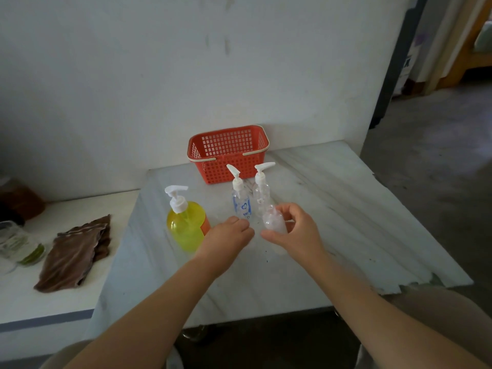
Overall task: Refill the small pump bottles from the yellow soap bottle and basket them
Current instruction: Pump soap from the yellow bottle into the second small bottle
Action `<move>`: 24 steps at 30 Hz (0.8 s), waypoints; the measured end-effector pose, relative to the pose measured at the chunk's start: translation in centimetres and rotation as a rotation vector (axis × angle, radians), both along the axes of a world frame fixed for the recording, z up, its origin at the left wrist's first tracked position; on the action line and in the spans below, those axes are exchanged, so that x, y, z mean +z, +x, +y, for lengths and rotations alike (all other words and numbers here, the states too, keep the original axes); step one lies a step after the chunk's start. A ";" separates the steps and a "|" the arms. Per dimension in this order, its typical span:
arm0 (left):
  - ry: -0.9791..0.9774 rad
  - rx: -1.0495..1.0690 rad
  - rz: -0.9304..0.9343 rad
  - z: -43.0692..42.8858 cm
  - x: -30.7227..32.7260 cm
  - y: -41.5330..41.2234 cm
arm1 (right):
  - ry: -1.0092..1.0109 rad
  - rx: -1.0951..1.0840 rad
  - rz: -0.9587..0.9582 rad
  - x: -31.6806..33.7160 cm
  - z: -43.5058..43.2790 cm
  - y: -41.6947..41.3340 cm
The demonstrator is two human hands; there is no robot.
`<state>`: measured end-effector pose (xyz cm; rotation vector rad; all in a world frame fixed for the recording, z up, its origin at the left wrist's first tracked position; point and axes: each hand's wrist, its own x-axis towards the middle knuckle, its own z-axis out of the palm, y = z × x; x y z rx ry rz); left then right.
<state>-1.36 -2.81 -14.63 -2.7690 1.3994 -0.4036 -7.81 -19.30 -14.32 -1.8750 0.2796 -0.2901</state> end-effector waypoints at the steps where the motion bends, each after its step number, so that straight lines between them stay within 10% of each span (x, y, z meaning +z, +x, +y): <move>1: -0.085 0.000 0.005 0.0 0.2 -0.1 | -0.003 -0.002 0.009 0.0 0.1 -0.2; 14: -1.124 0.323 0.364 1.1 11.9 -3.3 | -0.005 -0.045 0.043 0.8 2.0 -2.3; 24: -1.326 0.291 0.528 2.5 14.4 -5.7 | -0.058 -0.007 0.031 1.8 3.0 -3.5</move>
